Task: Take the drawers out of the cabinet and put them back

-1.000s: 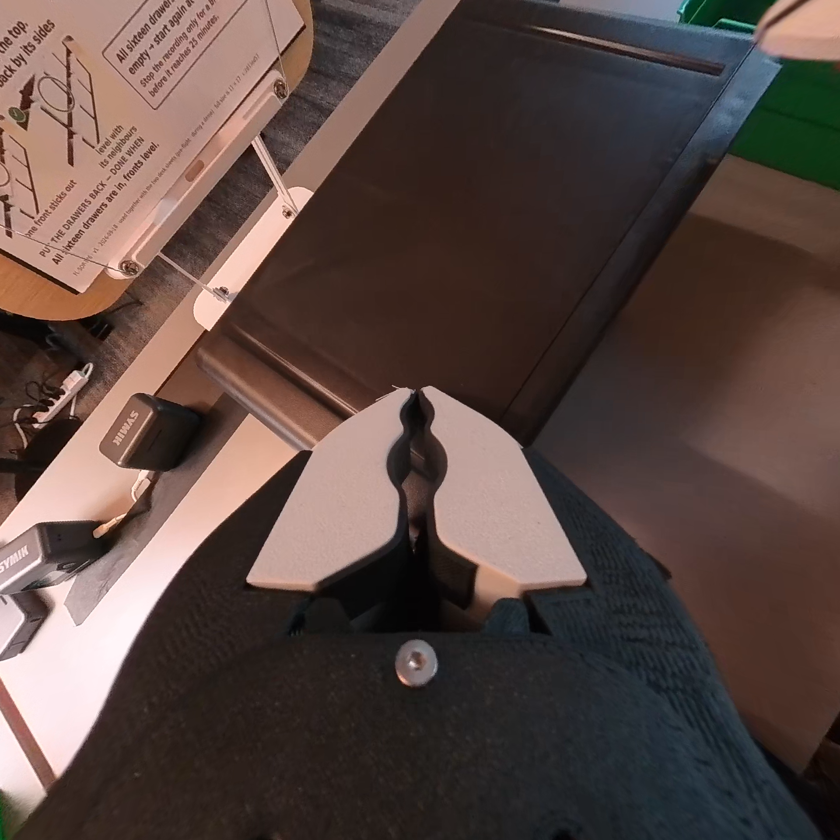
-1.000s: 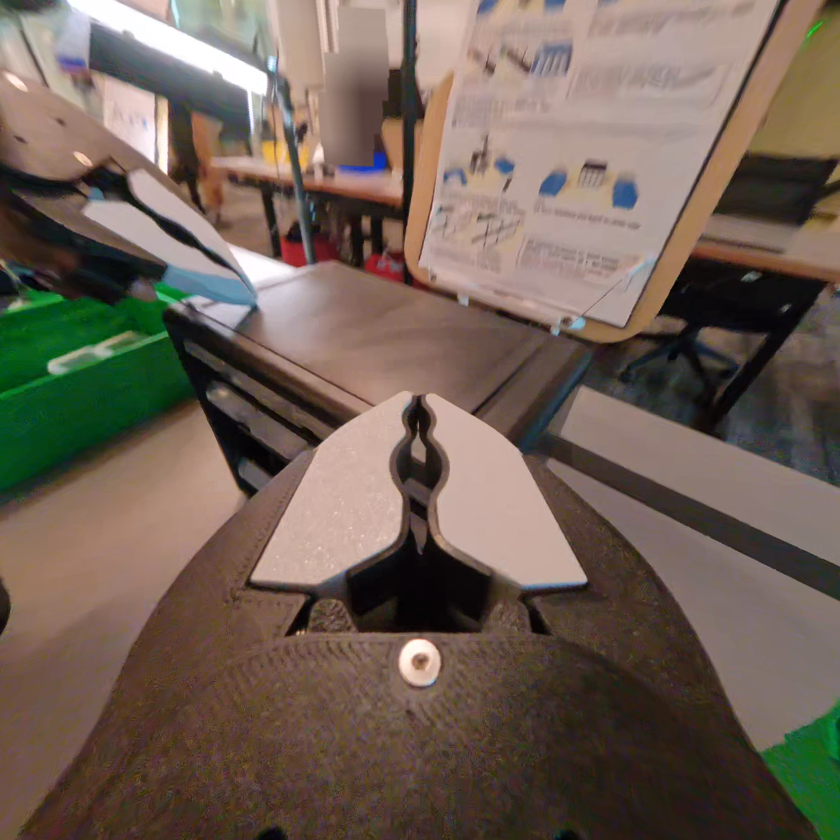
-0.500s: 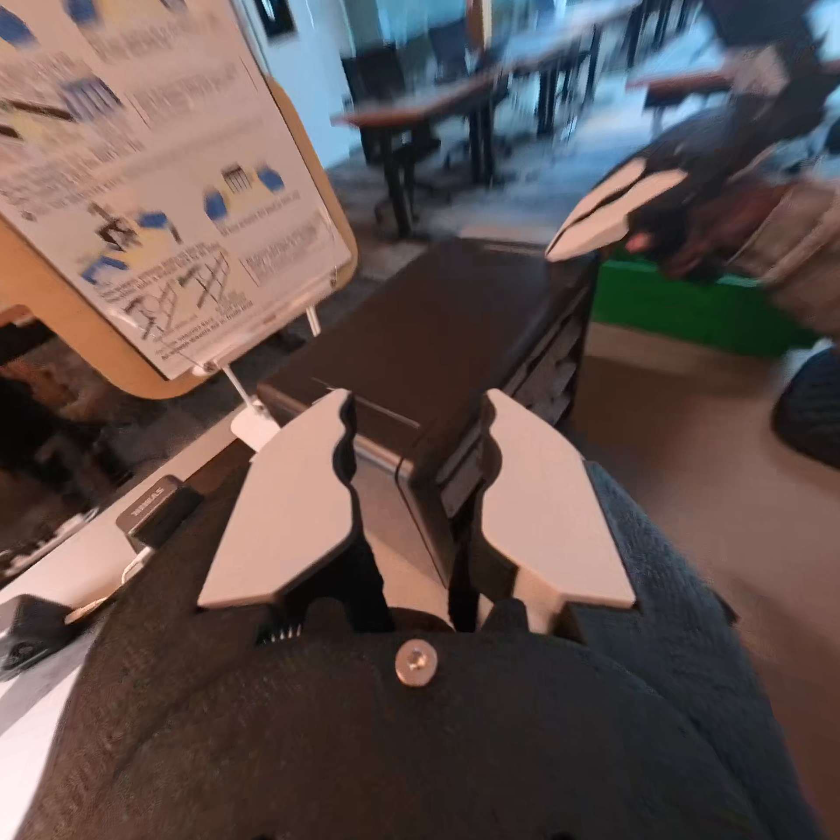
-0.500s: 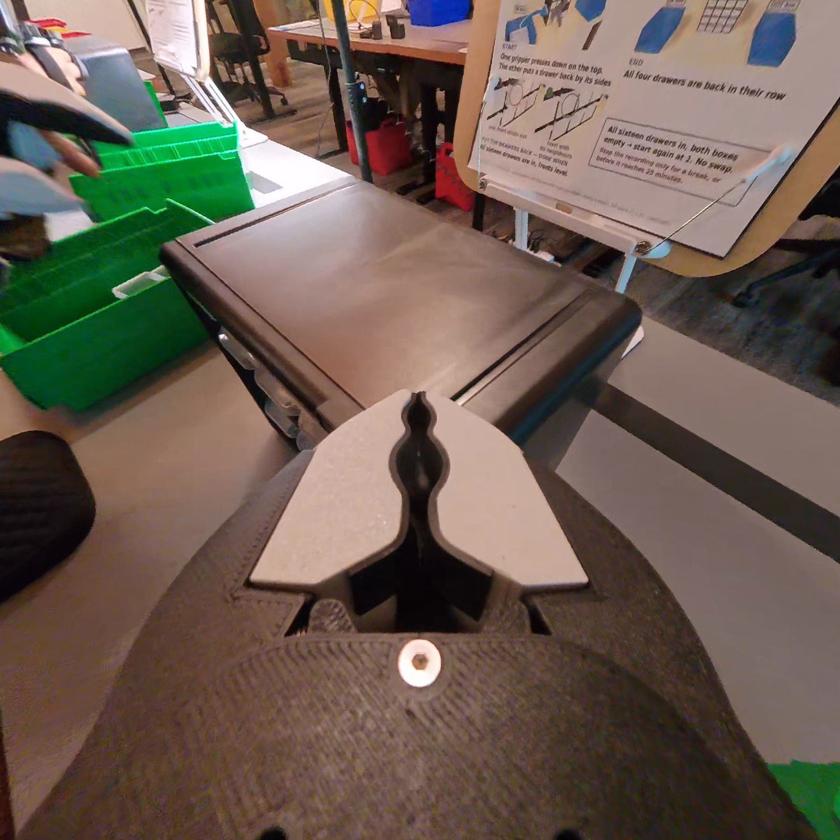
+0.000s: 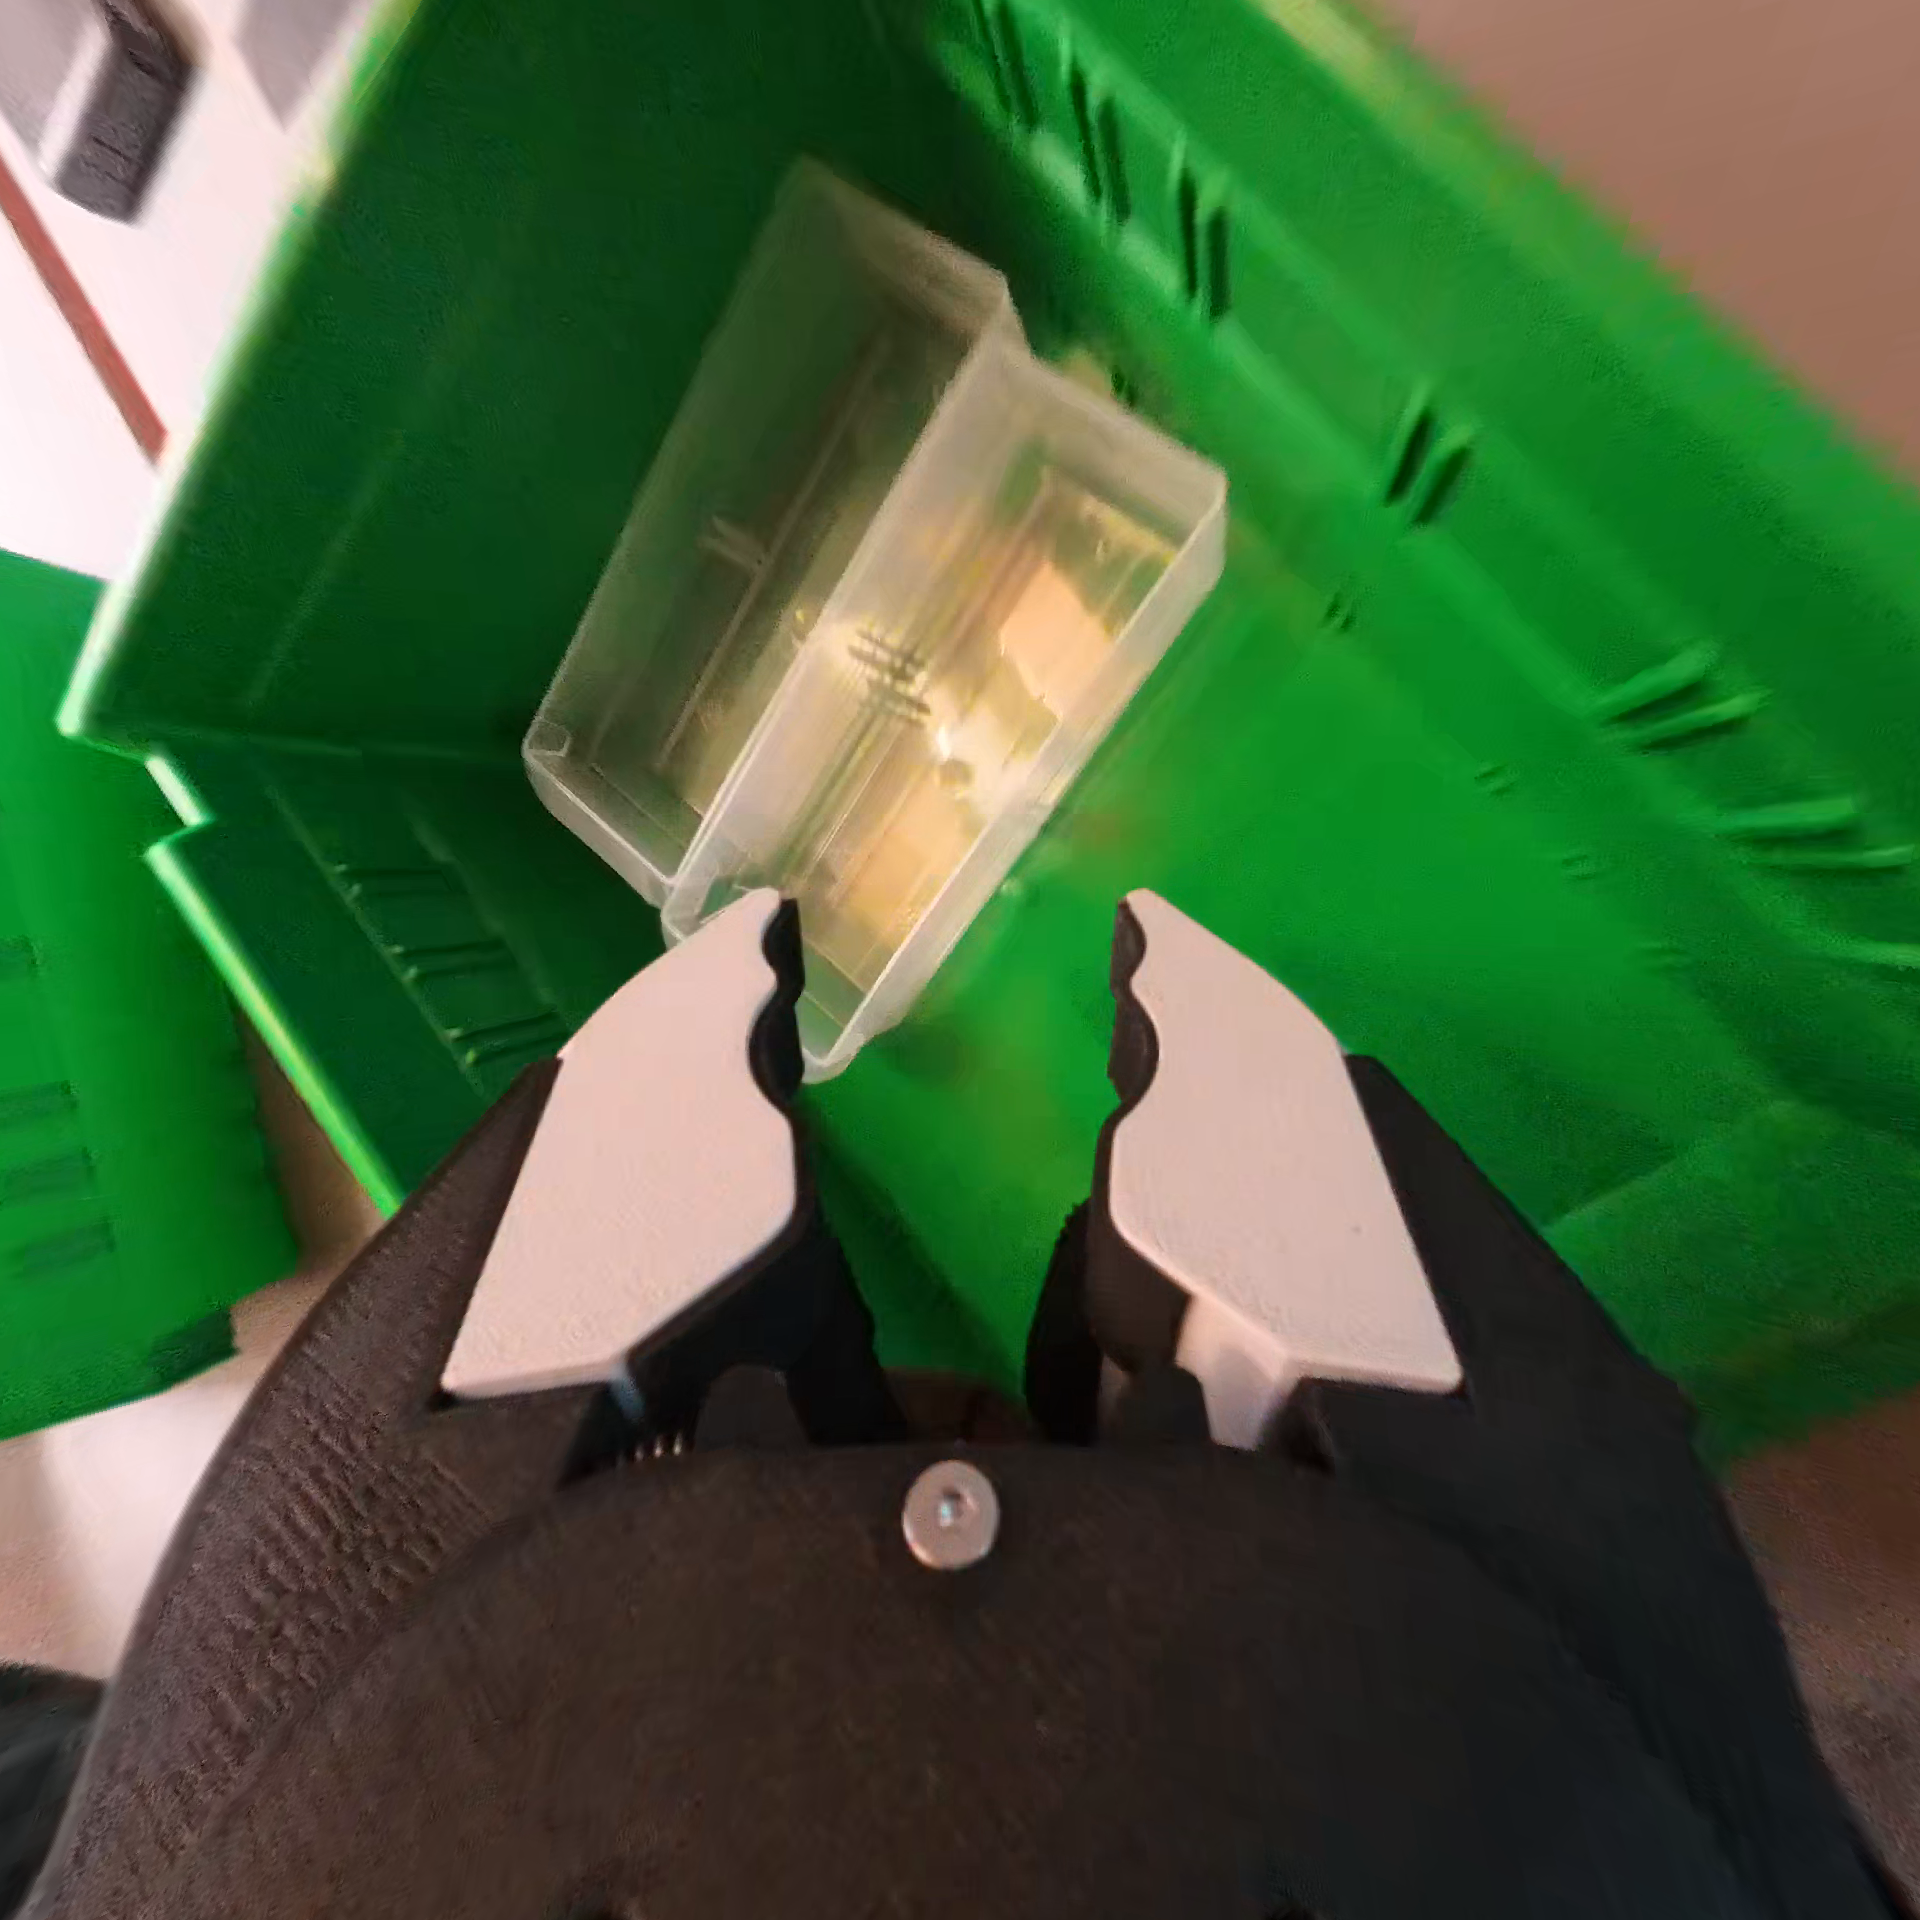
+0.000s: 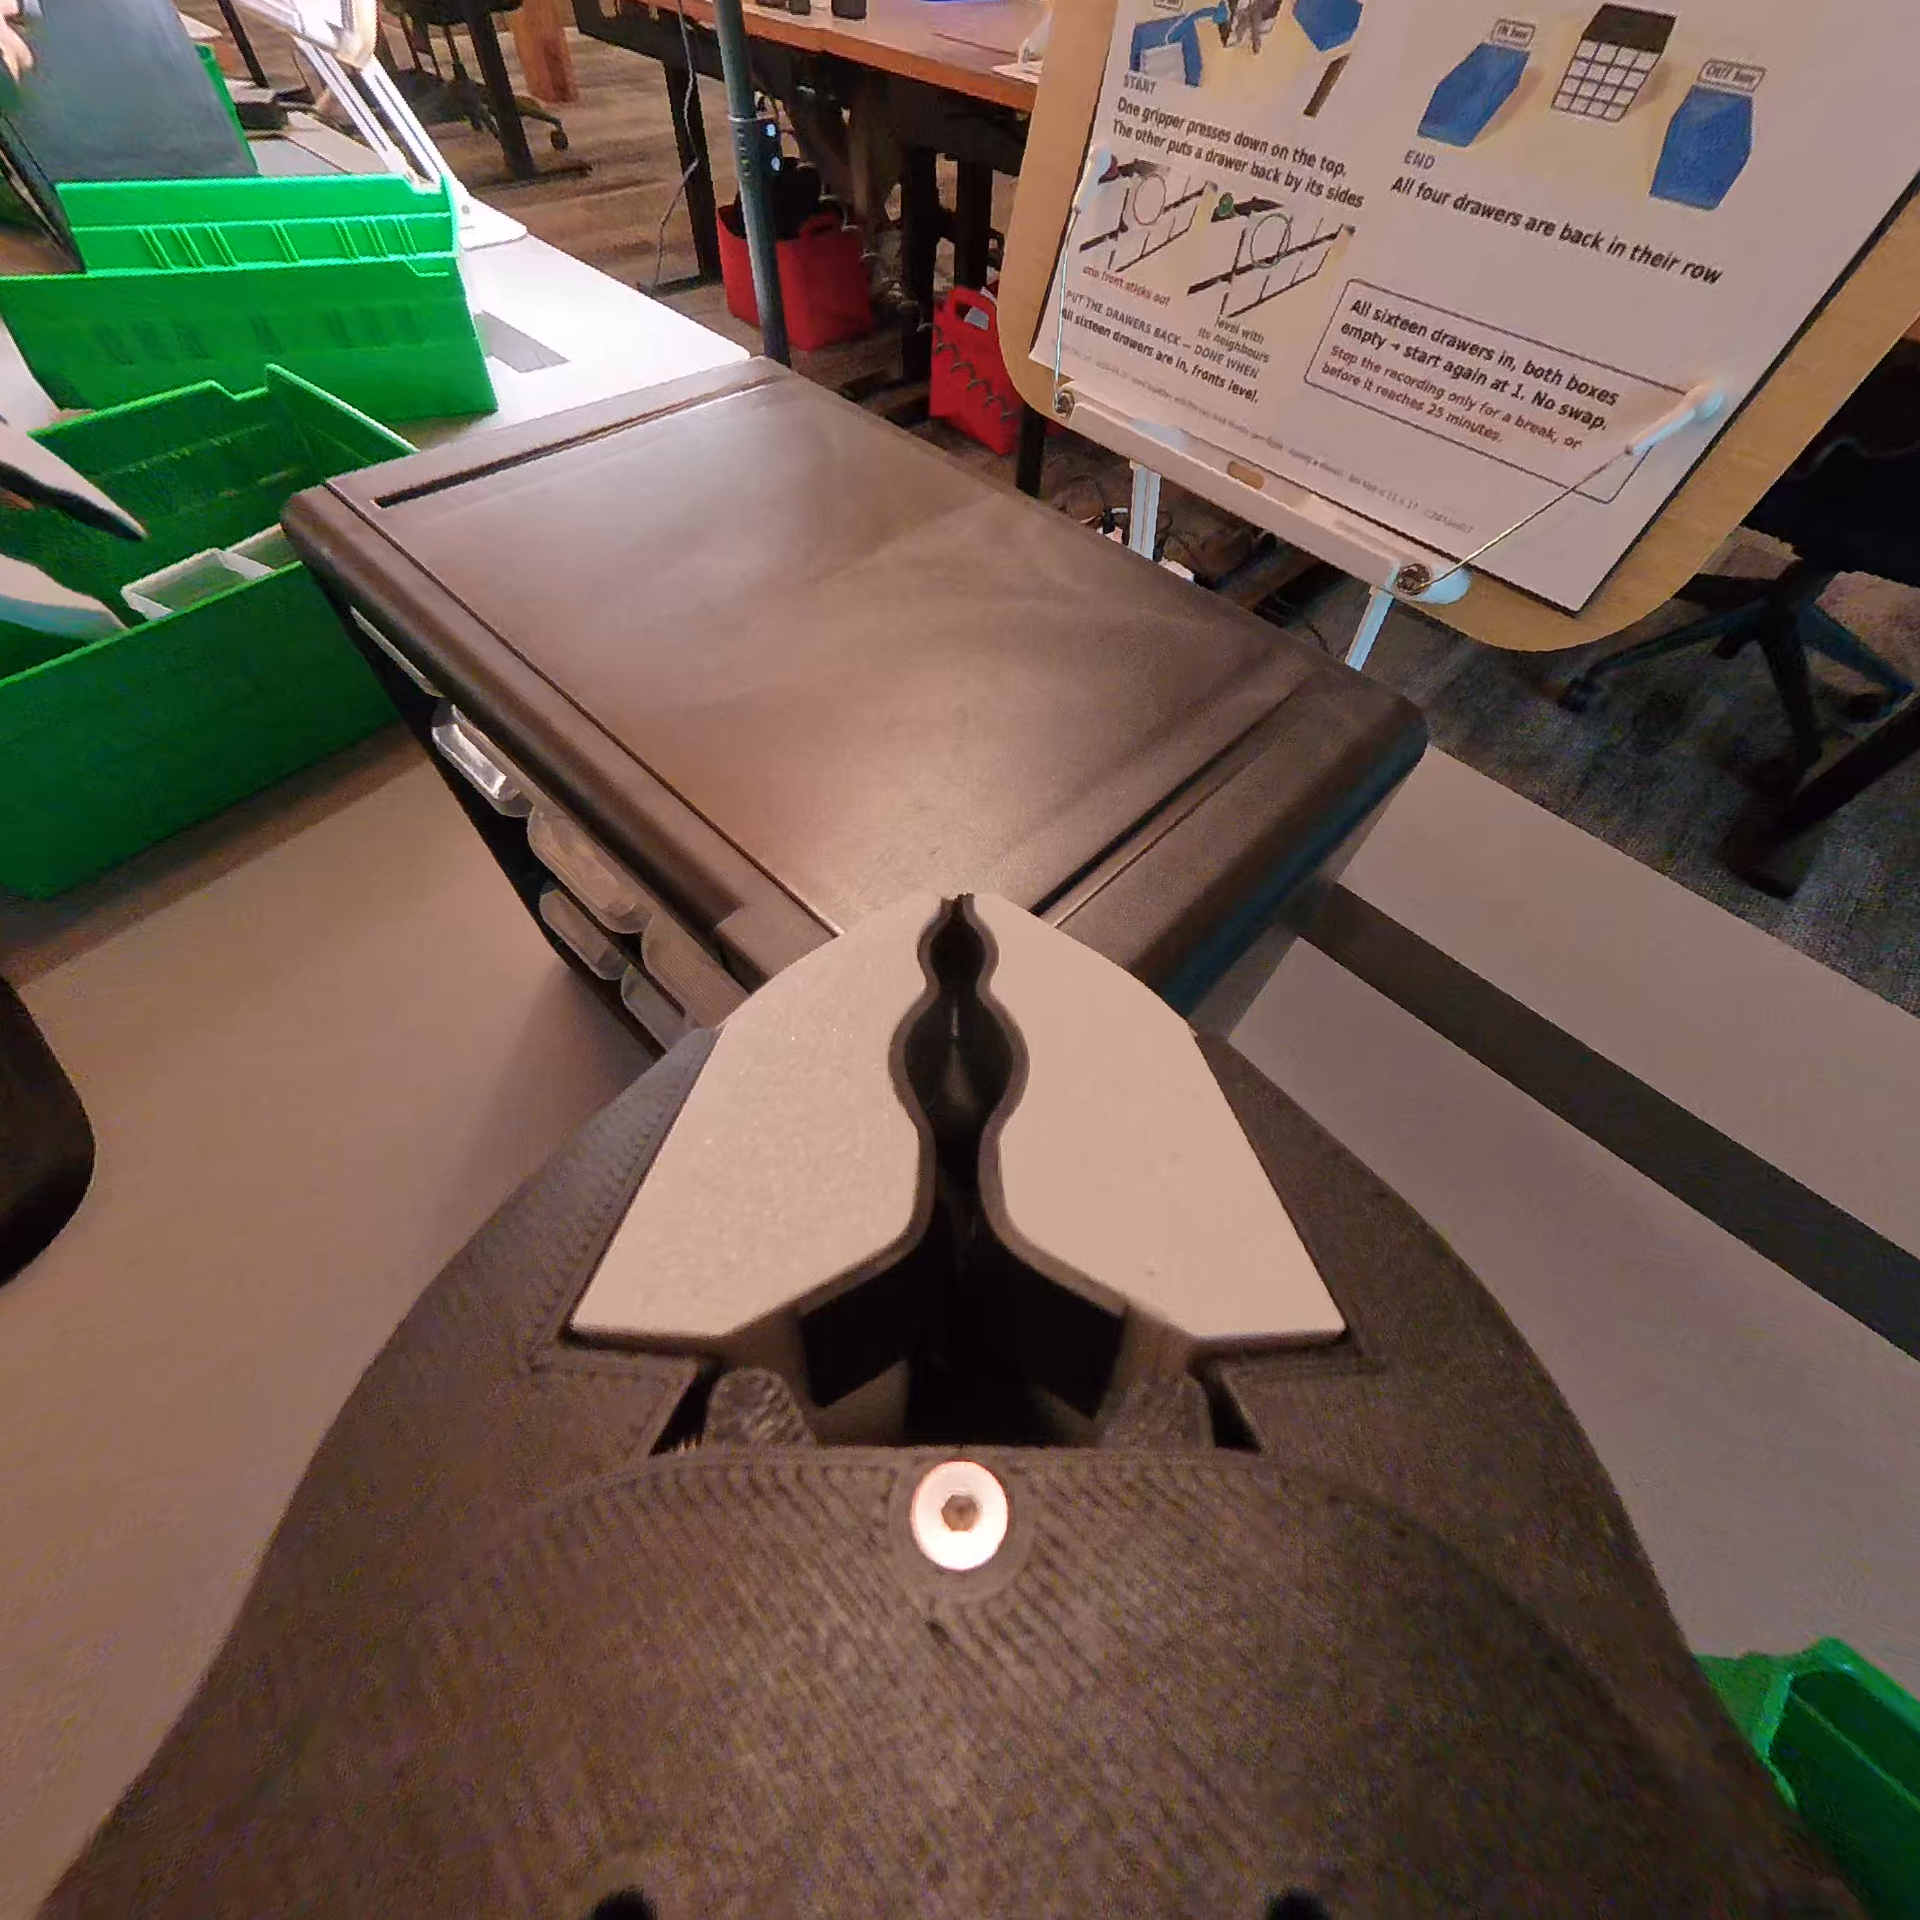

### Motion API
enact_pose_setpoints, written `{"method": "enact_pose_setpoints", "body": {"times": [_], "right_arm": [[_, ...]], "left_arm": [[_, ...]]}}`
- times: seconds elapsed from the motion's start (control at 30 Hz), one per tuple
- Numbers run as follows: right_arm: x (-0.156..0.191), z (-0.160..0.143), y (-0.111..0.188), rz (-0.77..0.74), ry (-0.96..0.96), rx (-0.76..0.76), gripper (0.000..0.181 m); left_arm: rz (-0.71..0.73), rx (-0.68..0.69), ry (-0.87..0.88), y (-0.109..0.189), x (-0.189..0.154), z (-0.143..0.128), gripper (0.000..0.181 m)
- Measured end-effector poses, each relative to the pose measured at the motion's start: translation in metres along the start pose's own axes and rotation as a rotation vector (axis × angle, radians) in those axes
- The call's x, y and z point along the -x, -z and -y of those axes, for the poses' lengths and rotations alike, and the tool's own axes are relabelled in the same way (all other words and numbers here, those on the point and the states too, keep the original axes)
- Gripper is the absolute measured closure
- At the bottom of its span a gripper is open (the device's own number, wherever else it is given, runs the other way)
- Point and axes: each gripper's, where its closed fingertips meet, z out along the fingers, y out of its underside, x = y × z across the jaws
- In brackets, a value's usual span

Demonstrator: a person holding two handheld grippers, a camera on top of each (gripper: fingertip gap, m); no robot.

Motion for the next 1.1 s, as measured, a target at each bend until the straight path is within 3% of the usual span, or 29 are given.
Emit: {"method": "enact_pose_setpoints", "body": {"times": [0.03,0.13,0.2,0.27,0.33,0.43,0.6,0.73,0.83,0.93,1.1], "right_arm": [[0.000,0.000,0.000,-0.003,0.004,0.003,0.181],[0.000,0.000,0.000,-0.009,0.016,0.012,0.181],[0.000,0.000,0.000,-0.010,0.020,0.009,0.181],[0.000,0.000,0.000,-0.007,0.014,-0.004,0.181],[0.000,0.000,0.000,-0.008,0.012,-0.016,0.181],[0.000,0.000,0.000,-0.025,0.028,-0.018,0.181],[0.000,0.000,0.000,-0.046,0.040,-0.014,0.181],[0.000,0.000,0.000,-0.059,0.041,-0.025,0.181],[0.000,0.001,0.001,-0.075,0.052,-0.027,0.181],[-0.001,0.001,0.000,-0.098,0.070,-0.023,0.181],[-0.001,0.001,0.000,-0.131,0.112,-0.012,0.181]], "left_arm": [[0.008,0.029,-0.035,-0.008,0.002,-0.005,0.123],[0.011,0.064,-0.132,-0.023,0.006,-0.010,0.126],[-0.011,0.081,-0.166,-0.028,0.004,-0.014,0.142],[-0.028,0.120,-0.169,-0.028,0.002,-0.020,0.173],[-0.086,0.101,-0.154,-0.020,-0.008,-0.018,0.177],[-0.016,-0.004,-0.119,0.007,-0.006,0.000,0.178],[0.231,-0.368,-0.029,0.089,-0.012,0.062,0.180],[0.225,-0.768,-0.015,0.140,-0.079,0.126,0.180],[0.151,-0.945,-0.043,0.146,-0.147,0.163,0.180],[0.134,-1.004,-0.126,0.133,-0.213,0.186,0.180],[0.188,-0.954,-0.347,0.108,-0.291,0.205,0.180]]}}
